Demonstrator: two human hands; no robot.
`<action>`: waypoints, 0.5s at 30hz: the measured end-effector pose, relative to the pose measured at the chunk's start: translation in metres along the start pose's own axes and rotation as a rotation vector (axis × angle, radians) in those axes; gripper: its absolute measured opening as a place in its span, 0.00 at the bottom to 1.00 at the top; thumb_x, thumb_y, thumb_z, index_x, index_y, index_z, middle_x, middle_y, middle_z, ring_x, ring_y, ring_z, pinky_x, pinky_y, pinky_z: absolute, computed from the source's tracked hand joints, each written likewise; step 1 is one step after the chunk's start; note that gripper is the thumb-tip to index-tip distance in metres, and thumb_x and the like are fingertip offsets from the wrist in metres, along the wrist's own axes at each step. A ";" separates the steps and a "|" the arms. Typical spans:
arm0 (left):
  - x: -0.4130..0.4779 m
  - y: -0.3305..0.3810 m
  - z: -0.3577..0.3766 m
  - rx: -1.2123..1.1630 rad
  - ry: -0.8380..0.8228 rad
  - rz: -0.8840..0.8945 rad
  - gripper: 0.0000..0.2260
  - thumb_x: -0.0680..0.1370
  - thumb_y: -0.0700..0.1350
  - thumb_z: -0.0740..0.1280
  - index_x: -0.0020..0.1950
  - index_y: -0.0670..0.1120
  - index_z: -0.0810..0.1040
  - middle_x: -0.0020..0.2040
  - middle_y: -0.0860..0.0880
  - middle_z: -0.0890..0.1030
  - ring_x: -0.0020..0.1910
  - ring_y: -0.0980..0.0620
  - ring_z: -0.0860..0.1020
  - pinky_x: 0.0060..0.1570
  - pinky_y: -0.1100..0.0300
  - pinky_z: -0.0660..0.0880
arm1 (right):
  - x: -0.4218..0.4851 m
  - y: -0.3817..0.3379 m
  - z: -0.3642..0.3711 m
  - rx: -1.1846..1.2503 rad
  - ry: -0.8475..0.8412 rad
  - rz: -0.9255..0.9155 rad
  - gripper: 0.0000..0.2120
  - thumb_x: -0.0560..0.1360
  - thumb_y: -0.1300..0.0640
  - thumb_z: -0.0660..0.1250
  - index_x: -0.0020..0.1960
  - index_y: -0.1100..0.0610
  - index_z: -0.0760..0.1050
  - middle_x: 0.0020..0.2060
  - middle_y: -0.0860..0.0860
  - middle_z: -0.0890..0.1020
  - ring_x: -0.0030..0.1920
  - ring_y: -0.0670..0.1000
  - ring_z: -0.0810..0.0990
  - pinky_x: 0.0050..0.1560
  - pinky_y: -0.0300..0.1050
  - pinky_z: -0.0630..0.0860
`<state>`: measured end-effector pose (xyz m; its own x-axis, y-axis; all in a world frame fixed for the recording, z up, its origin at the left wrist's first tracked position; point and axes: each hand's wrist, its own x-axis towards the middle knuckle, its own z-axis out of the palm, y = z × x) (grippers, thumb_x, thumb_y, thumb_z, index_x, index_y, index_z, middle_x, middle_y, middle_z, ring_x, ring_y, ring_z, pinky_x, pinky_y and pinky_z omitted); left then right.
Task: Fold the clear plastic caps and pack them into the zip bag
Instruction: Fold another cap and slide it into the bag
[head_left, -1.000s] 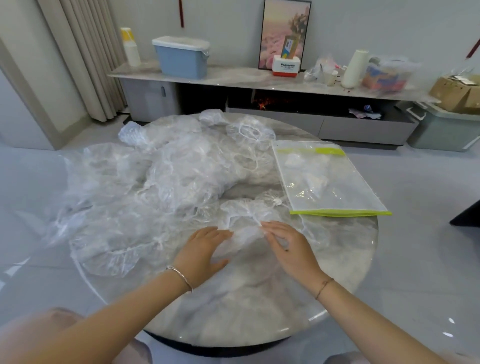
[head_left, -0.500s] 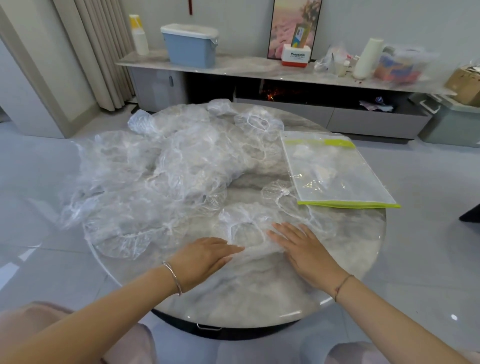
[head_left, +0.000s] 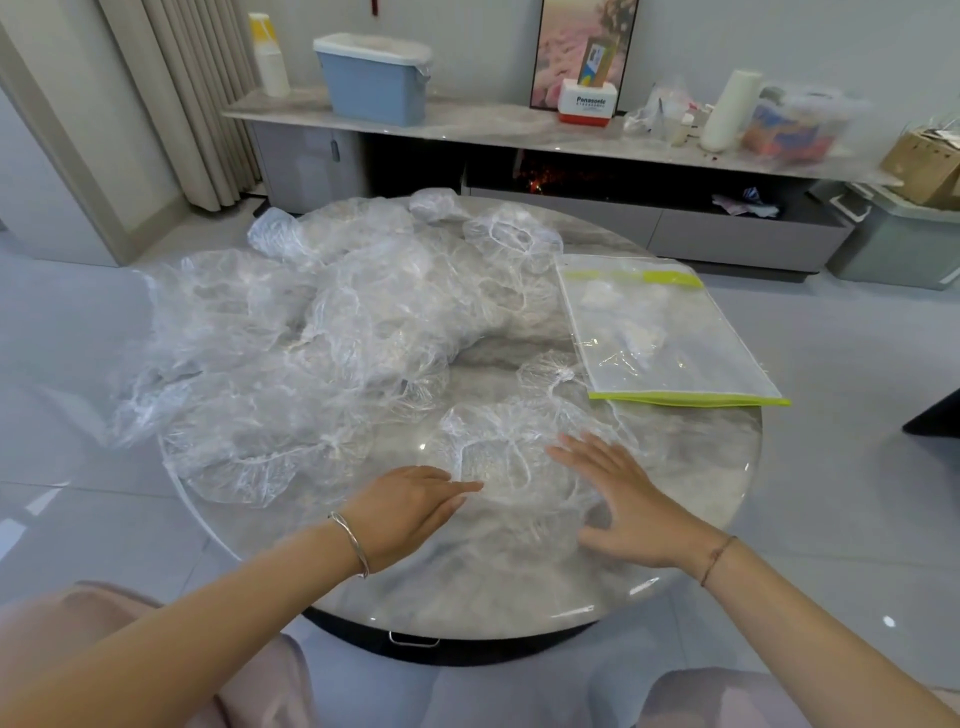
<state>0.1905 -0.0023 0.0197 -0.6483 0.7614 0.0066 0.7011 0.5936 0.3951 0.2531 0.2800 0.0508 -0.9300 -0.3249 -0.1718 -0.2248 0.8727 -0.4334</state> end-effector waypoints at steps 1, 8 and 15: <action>0.001 0.002 -0.001 -0.009 0.000 -0.004 0.39 0.72 0.68 0.28 0.72 0.58 0.65 0.54 0.51 0.80 0.55 0.54 0.76 0.58 0.60 0.70 | 0.001 -0.008 0.004 0.041 -0.008 -0.010 0.38 0.68 0.42 0.60 0.74 0.36 0.48 0.73 0.34 0.46 0.73 0.37 0.36 0.73 0.41 0.32; 0.001 0.018 -0.017 -0.275 -0.009 -0.061 0.32 0.69 0.76 0.48 0.70 0.65 0.62 0.59 0.62 0.76 0.57 0.63 0.74 0.58 0.65 0.69 | 0.019 -0.020 0.032 0.291 0.203 0.010 0.07 0.78 0.52 0.65 0.53 0.49 0.81 0.49 0.41 0.82 0.53 0.39 0.77 0.57 0.35 0.68; 0.008 0.002 -0.008 -0.177 -0.070 -0.228 0.29 0.68 0.68 0.61 0.58 0.49 0.78 0.53 0.53 0.78 0.50 0.56 0.75 0.52 0.66 0.67 | 0.024 -0.012 0.031 0.651 0.242 0.295 0.04 0.75 0.57 0.69 0.43 0.53 0.82 0.40 0.44 0.85 0.41 0.37 0.81 0.44 0.27 0.71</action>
<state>0.1843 0.0024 0.0280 -0.7565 0.6337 -0.1616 0.4731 0.7010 0.5337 0.2423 0.2499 0.0244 -0.9798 0.0433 -0.1951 0.1907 0.4946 -0.8479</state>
